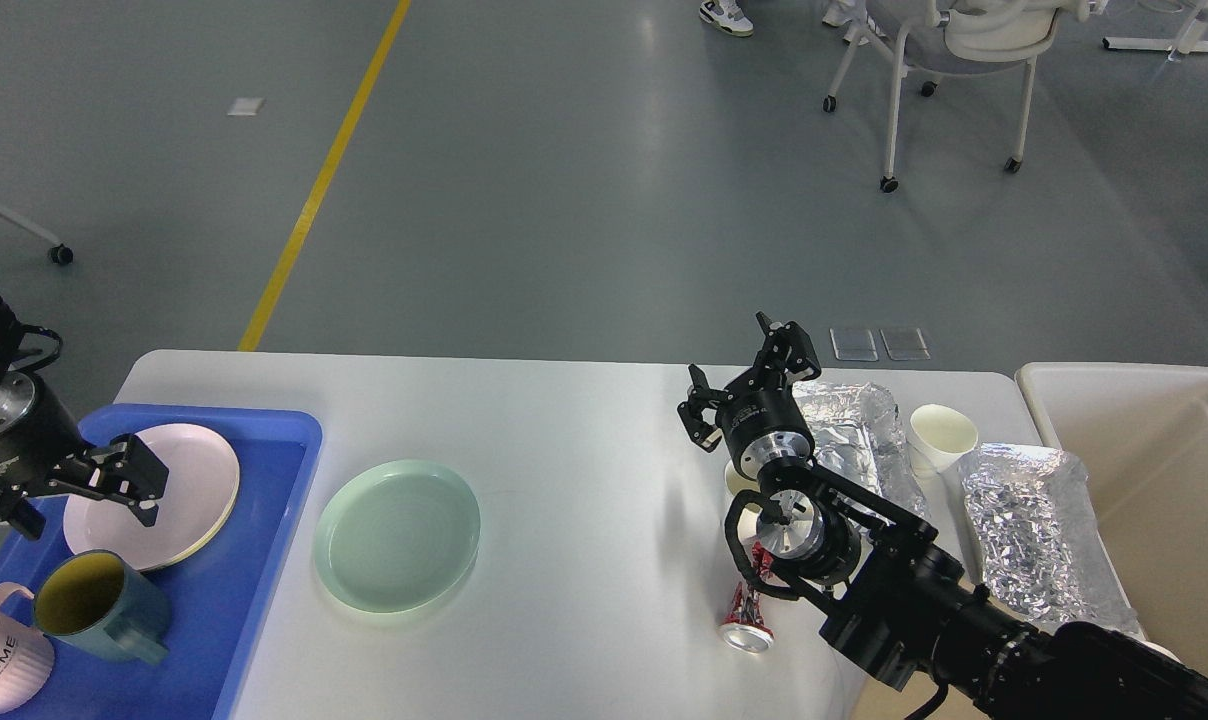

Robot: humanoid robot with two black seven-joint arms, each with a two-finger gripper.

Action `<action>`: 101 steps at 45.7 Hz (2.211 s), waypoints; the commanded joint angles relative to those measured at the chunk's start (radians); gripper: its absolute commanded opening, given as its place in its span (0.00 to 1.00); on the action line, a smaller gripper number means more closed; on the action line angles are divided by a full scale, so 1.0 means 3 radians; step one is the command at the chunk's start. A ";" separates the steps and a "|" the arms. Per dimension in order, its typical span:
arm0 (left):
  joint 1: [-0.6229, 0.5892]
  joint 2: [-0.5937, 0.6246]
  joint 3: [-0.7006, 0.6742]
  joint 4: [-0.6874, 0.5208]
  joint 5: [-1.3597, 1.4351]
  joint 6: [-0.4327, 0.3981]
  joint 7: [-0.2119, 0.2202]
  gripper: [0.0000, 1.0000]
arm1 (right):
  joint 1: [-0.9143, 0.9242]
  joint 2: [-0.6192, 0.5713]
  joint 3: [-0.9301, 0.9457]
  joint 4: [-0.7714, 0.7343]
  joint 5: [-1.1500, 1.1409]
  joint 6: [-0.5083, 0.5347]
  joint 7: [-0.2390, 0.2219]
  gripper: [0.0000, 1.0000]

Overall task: Tidy desktop
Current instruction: 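Move the left gripper to the edge of the pale green plate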

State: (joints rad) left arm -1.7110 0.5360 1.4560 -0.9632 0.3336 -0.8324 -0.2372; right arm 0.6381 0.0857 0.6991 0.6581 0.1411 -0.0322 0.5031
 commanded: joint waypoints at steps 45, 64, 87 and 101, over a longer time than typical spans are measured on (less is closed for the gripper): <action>0.0268 -0.0825 -0.0753 -0.0128 -0.0539 -0.0032 0.0014 0.97 | 0.0000 0.0001 0.0001 0.0000 0.0000 0.0000 0.0000 1.00; 0.0871 -0.0999 -0.0748 -0.0139 -0.1280 0.0699 0.0003 0.70 | 0.0000 0.0001 -0.0004 0.0000 0.0000 0.0000 0.0000 1.00; 0.0892 -0.0943 -0.0405 -0.0317 -0.1418 0.1062 0.0003 0.57 | 0.0000 0.0001 0.0001 0.0000 0.0000 0.0000 0.0000 1.00; 0.0943 -0.0943 -0.0349 -0.0333 -0.1751 0.1246 0.0003 0.49 | 0.0000 0.0001 -0.0004 0.0005 0.0000 0.0000 0.0000 1.00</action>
State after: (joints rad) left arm -1.4381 0.2542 1.3483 -1.0585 -0.1667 -0.4865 -0.2363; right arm 0.6381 0.0855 0.6995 0.6586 0.1411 -0.0322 0.5031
